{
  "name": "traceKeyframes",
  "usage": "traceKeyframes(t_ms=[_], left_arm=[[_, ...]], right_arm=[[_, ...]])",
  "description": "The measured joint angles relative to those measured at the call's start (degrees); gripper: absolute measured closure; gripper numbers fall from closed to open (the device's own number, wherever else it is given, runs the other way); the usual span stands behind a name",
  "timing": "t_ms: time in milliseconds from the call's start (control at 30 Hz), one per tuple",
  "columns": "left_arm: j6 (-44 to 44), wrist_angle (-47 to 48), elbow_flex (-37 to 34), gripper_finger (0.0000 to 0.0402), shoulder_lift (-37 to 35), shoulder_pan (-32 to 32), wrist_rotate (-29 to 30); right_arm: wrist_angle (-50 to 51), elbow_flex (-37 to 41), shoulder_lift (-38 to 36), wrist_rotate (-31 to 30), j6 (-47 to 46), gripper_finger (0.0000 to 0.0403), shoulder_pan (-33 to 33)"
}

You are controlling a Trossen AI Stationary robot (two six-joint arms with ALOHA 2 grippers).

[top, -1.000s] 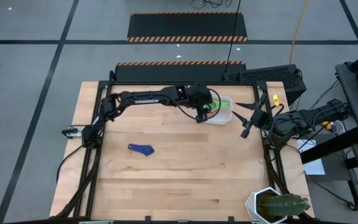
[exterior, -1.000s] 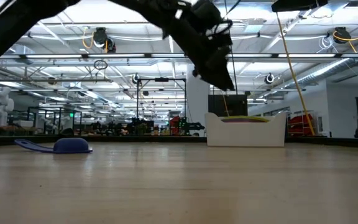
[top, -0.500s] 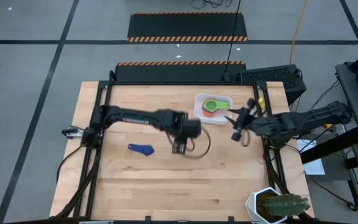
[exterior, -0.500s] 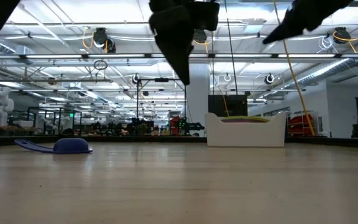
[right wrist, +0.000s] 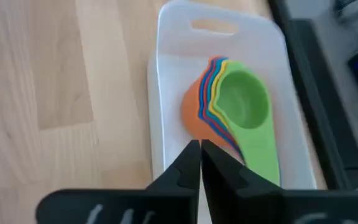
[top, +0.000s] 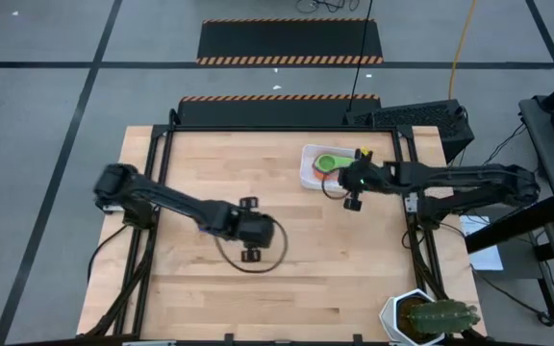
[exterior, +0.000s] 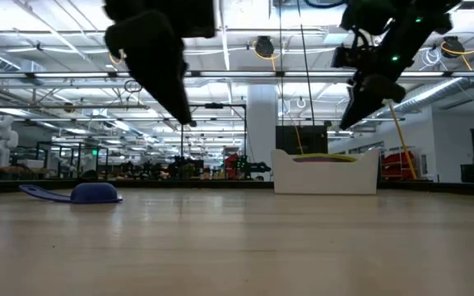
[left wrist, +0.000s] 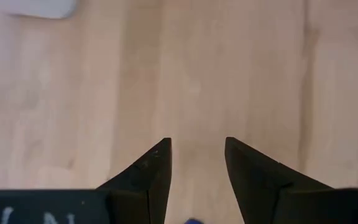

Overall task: Nest measuring cups in basket
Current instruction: Stack the green measuring cup on top of the yellow measuring cup in the white bin

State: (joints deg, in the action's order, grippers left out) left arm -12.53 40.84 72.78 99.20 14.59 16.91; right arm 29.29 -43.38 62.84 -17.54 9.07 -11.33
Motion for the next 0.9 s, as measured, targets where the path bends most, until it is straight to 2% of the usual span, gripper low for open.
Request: traceKeyframes(t_ms=[167,333,467,633,733,900], left_arm=[[-4.75,-5.31,-12.38,0.025,-10.33,1.01,4.95],[-9.77,-5.61,-20.6,0.025,-17.24,0.98,7.42],[-11.66,-6.69,-24.12,0.025,-19.43,1.4,7.92],[-11.96,-6.58,-24.75,0.025,-19.56,2.32,8.24],[-11.82,-6.57,-24.79,0.025,-19.54,2.72,8.27],[-10.91,-6.44,-24.79,0.0249,-19.54,2.82,8.23]], right_arm=[[2.12,-3.49,4.85,7.62,4.8,0.04,-8.4],[7.34,-6.04,11.39,14.58,11.15,0.0401,-14.45],[6.83,-6.42,16.18,14.77,14.98,0.0402,-17.54],[4.89,-6.44,20.22,12.87,15.73,0.0402,-20.49],[4.88,-6.44,21.02,9.98,15.7,0.0403,-21.3],[4.65,-6.44,20.23,9.2,15.82,0.0403,-21.75]])
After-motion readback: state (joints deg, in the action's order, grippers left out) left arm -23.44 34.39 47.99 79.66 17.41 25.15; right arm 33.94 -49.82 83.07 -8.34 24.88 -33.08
